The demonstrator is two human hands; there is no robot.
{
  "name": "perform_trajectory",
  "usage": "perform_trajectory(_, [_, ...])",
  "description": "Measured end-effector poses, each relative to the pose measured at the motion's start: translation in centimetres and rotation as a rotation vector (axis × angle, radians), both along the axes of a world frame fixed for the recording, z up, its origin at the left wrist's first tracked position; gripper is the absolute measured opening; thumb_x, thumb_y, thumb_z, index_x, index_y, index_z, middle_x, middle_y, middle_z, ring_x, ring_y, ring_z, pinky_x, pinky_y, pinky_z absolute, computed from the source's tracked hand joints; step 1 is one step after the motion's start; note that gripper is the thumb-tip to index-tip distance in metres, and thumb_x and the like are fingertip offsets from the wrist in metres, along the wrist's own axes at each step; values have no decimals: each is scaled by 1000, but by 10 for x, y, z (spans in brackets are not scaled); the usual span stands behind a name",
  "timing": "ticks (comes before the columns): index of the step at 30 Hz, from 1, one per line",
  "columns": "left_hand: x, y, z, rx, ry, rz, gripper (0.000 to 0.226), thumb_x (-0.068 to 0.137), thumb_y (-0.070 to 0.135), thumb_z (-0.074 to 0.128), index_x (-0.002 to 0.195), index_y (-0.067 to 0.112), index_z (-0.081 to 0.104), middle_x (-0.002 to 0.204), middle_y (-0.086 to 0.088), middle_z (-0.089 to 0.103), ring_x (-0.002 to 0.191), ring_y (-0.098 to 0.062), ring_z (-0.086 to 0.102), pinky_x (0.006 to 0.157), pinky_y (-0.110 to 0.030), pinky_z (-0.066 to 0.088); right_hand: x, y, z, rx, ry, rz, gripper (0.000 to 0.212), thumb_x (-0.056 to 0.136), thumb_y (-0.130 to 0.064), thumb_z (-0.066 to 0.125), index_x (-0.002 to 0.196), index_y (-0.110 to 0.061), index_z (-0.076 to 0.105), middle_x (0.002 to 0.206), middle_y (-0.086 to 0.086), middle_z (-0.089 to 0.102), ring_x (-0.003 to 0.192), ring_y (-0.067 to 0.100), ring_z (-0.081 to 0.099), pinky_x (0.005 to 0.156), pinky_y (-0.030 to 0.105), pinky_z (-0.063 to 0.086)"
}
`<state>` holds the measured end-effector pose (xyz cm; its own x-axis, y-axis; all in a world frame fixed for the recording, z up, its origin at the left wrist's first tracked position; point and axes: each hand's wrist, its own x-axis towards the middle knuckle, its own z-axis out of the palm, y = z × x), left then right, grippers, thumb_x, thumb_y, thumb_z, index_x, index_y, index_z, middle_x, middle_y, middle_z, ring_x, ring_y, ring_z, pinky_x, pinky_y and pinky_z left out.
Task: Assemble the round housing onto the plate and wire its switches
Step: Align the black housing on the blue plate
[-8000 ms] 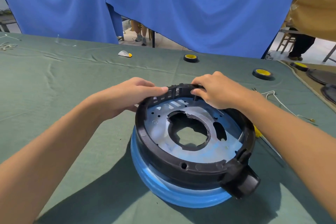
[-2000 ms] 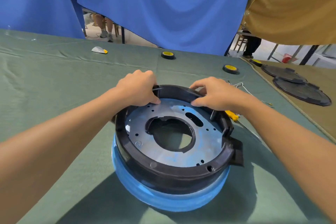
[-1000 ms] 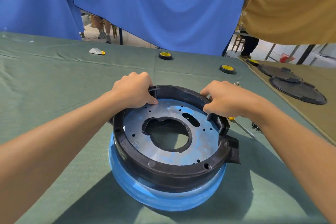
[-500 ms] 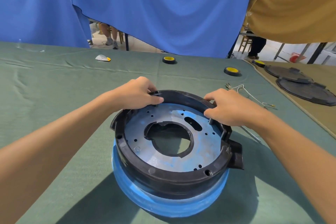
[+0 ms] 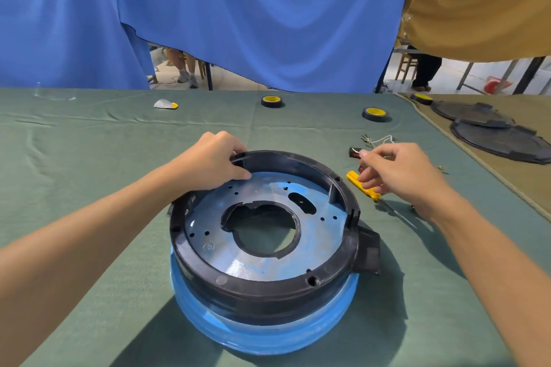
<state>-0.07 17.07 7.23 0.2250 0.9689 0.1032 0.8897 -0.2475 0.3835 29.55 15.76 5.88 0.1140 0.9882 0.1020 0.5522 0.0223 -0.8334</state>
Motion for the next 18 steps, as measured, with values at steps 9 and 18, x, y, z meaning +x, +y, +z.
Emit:
perform_trajectory(9, [-2, 3, -3, 61, 53, 19, 17, 84, 29, 78, 90, 13, 74, 75, -8, 68, 72, -20, 56, 63, -31, 45, 22, 9, -10, 65, -502, 25, 14, 88, -12, 62, 90, -21, 73, 82, -5, 68, 93, 21, 63, 90, 39, 51])
perform_trajectory(18, [-1, 1, -6, 101, 62, 25, 11, 83, 27, 79, 77, 26, 69, 66, 2, 64, 67, -15, 55, 56, -28, 39, 12, 6, -16, 95, -768, 176, 25, 88, -22, 65, 113, -19, 67, 112, 7, 67, 108, 30, 58, 87, 38, 47])
